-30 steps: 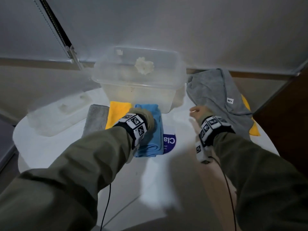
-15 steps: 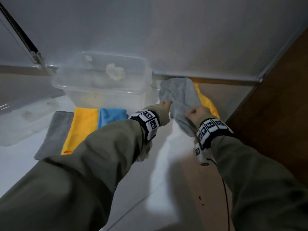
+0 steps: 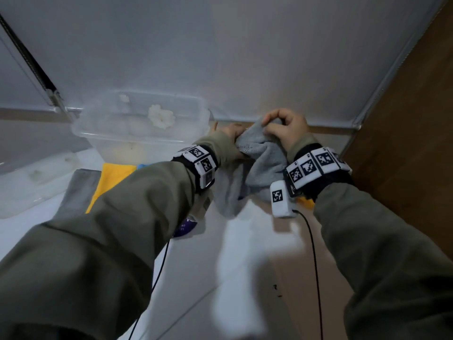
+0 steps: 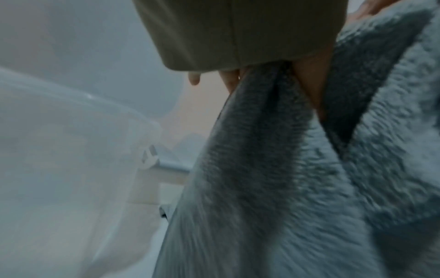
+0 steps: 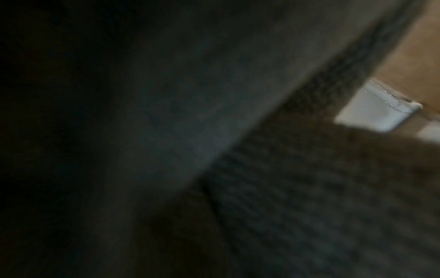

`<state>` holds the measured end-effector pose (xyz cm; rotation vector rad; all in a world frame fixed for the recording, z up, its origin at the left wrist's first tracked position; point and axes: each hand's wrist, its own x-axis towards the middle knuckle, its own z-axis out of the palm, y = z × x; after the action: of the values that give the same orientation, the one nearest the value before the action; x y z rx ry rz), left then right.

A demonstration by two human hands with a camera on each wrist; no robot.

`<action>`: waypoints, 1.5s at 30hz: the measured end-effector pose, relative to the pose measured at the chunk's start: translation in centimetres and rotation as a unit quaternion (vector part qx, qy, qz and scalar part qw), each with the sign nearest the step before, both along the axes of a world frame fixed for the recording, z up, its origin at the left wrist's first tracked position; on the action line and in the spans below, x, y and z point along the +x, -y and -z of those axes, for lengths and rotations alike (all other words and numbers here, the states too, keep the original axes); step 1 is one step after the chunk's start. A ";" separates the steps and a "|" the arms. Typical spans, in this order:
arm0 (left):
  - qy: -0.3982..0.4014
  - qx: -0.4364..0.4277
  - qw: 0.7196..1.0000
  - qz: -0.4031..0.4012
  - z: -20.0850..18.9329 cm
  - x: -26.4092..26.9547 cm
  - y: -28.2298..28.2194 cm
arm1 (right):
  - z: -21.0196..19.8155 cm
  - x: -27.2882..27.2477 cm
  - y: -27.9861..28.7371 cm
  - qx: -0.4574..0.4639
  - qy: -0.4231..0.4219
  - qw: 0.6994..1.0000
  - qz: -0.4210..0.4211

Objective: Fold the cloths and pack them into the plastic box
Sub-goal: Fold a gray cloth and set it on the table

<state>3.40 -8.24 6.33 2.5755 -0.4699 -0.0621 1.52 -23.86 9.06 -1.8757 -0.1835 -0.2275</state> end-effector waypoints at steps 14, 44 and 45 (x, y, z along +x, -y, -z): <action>-0.128 -0.121 0.980 0.089 -3.5 -6.0 -5.2 | -6.2 -0.9 -1.0 0.022 0.086 0.994 0.065; 0.118 -0.549 0.789 -0.247 -5.3 -3.1 -16.8 | -5.3 -1.7 3.3 0.262 0.070 0.925 0.267; 0.125 -0.570 0.772 -0.253 -5.5 -2.8 -16.7 | -5.2 -1.6 3.2 0.281 0.073 0.921 0.259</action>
<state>0.58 8.49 11.79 1.3962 0.1361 0.5853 -0.06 -27.07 14.30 -1.2972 0.2657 -0.7065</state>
